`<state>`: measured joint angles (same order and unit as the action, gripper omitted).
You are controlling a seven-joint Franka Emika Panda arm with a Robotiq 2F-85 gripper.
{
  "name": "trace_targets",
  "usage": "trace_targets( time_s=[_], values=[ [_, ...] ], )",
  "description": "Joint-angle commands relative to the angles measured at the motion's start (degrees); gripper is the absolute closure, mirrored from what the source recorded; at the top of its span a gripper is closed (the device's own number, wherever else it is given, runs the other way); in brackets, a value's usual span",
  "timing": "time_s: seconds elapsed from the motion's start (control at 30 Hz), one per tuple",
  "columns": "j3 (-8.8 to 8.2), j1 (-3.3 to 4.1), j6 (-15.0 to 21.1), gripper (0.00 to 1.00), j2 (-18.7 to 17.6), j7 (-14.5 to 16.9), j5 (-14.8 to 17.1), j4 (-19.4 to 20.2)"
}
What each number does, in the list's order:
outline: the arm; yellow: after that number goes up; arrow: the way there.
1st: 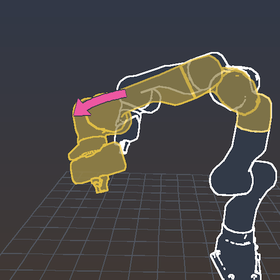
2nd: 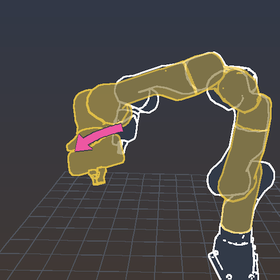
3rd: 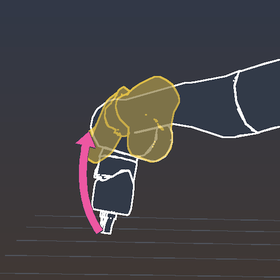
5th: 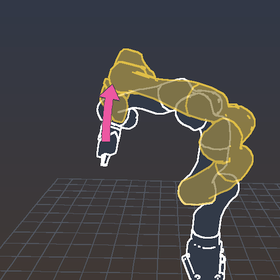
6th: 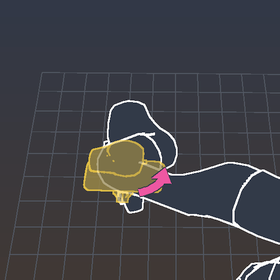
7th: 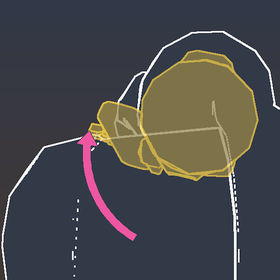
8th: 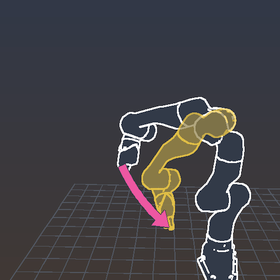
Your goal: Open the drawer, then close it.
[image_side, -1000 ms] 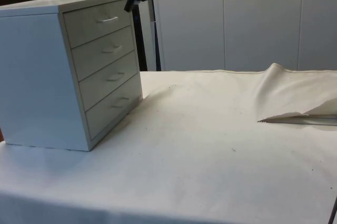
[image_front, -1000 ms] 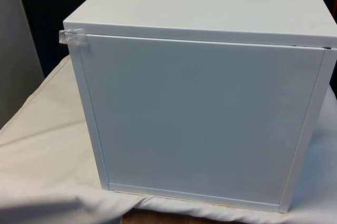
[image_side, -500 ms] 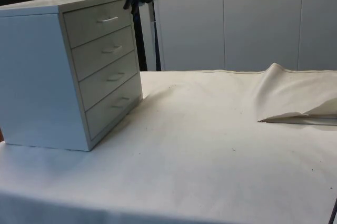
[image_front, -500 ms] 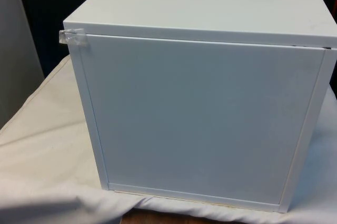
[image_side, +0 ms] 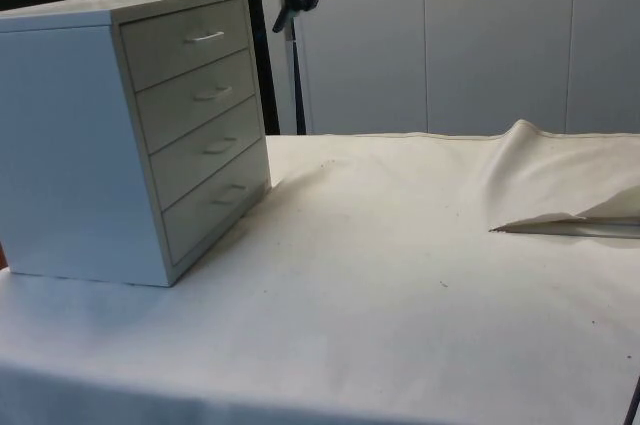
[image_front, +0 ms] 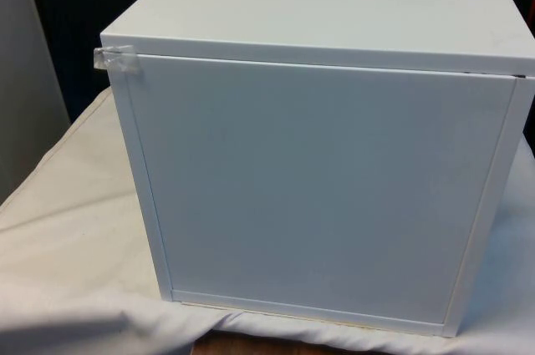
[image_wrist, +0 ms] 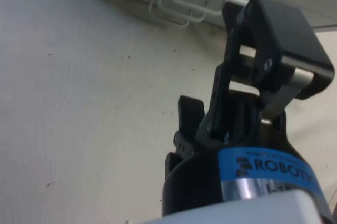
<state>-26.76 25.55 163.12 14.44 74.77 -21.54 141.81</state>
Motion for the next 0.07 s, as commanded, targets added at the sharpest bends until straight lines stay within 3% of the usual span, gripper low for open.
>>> trace_targets(
  time_s=[0.0, 0.03],
  values=[
    [0.00, 0.00, 0.0, 0.01, 0.0, 0.0, 0.0, 0.0],
    [0.06, 0.00, 0.0, 0.01, 0.1, 0.0, 0.0, 0.0]
  ],
)
